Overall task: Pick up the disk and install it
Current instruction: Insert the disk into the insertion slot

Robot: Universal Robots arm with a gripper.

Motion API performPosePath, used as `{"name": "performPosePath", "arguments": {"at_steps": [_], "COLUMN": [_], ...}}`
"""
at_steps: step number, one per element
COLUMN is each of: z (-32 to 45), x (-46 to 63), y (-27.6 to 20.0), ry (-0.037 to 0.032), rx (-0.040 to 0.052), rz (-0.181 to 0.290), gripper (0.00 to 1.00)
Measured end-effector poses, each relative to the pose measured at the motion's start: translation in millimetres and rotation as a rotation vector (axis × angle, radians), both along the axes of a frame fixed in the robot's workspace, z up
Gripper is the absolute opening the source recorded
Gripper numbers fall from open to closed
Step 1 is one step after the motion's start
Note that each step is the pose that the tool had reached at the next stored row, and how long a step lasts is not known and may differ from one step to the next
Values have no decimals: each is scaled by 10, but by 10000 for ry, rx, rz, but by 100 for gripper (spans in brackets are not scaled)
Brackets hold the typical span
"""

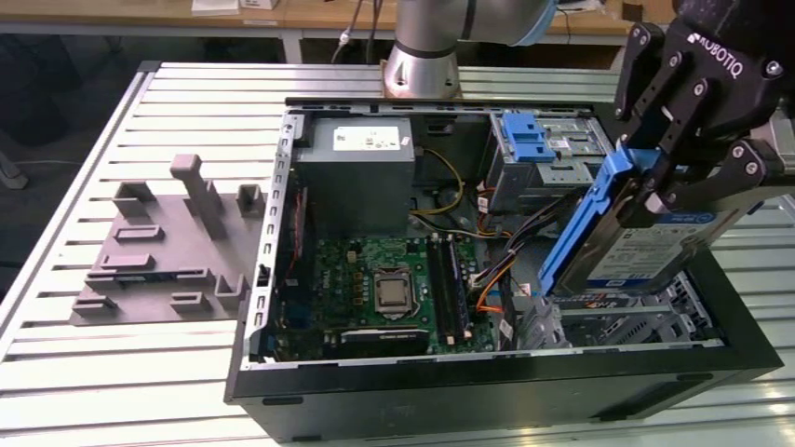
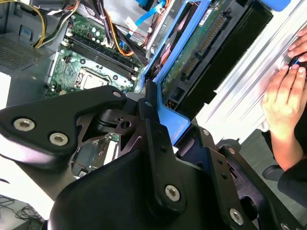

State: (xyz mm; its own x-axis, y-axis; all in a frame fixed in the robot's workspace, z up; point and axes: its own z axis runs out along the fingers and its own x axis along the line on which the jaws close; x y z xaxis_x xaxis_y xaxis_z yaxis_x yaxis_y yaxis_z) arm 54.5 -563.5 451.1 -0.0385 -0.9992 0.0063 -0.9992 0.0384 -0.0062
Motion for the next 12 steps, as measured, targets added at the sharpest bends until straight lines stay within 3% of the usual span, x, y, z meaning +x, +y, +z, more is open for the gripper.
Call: {"name": "performPosePath", "arguments": {"at_steps": [12], "z": [-48], "x": [150], "y": [0], "ry": [0], "rx": [1], "rz": [0], "gripper": [36]}}
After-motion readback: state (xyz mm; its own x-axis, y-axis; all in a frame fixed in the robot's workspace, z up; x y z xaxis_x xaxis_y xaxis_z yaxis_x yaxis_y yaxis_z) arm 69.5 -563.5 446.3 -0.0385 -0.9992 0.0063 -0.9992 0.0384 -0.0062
